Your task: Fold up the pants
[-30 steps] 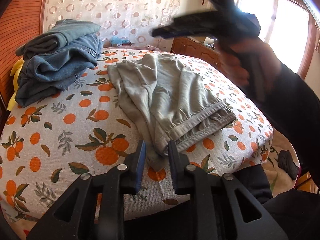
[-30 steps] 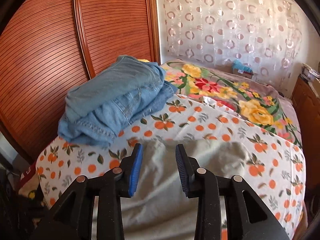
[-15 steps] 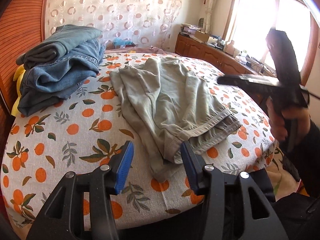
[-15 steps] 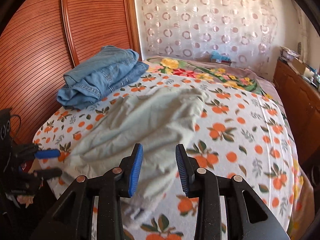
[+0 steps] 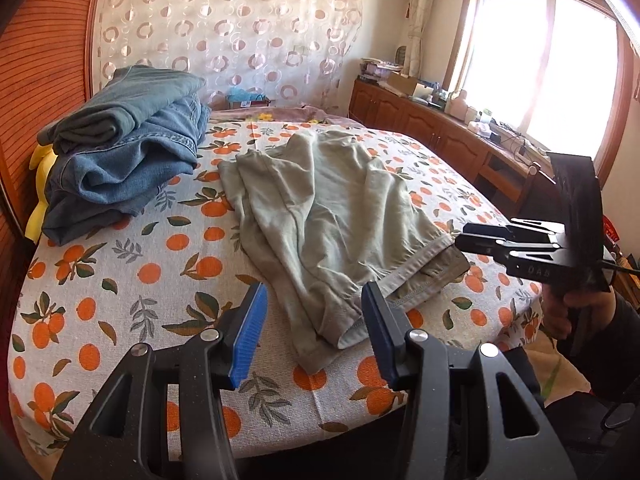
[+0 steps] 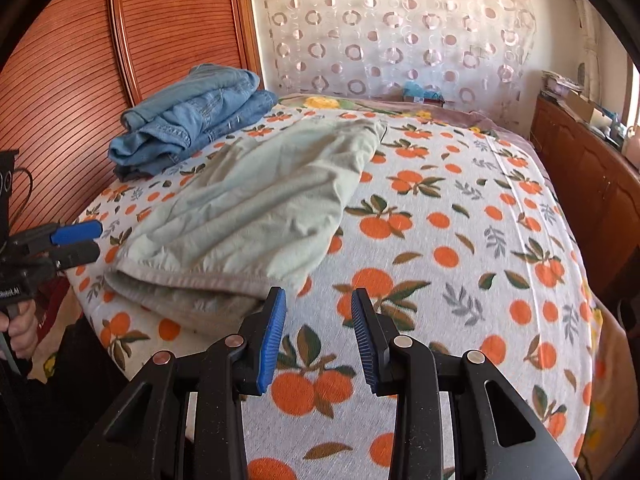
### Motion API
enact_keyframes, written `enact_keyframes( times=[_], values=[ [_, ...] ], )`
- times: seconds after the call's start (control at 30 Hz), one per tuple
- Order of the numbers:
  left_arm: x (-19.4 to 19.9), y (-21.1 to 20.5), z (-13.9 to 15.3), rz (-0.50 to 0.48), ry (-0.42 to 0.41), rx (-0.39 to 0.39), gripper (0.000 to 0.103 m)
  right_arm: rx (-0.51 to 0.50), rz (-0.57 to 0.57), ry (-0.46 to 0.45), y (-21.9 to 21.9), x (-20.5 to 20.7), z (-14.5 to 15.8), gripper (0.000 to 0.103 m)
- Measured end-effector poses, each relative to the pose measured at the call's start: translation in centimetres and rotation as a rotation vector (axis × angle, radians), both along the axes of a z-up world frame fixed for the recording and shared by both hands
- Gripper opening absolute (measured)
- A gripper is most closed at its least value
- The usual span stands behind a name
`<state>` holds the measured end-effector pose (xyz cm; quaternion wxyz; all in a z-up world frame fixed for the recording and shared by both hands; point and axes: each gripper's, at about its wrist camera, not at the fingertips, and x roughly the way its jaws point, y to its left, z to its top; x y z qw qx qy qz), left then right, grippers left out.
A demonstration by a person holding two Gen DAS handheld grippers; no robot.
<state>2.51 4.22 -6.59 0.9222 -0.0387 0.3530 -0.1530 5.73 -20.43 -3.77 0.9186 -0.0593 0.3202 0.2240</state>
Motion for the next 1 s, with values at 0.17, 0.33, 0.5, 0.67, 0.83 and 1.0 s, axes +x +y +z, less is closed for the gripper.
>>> enact_keyframes(
  times=[0.17,0.33,0.5,0.67,0.83,1.0],
  values=[
    [0.5,0.0,-0.8,0.012,0.028,0.011,0.050,0.002,0.006,0.006,-0.2,-0.1,-0.1,0.035],
    [0.8,-0.2,-1.6,0.013,0.053,0.018,0.050,-0.006,0.013,0.010,0.2,0.1,-0.3,0.035],
    [0.7,-0.3,-2.0,0.011,0.064,0.022,0.050,-0.006,0.003,0.001,0.8,1.1,-0.6,0.035],
    [0.8,-0.2,-2.2,0.012,0.072,0.022,0.050,-0.001,0.024,-0.013,1.1,0.8,-0.6,0.005],
    [0.8,-0.2,-2.2,0.012,0.072,0.019,0.050,0.027,0.038,-0.021,0.4,-0.7,0.0,0.002],
    [0.8,-0.2,-2.2,0.010,0.070,0.020,0.050,0.055,0.038,-0.003,-0.6,-1.7,-0.1,0.001]
  ],
)
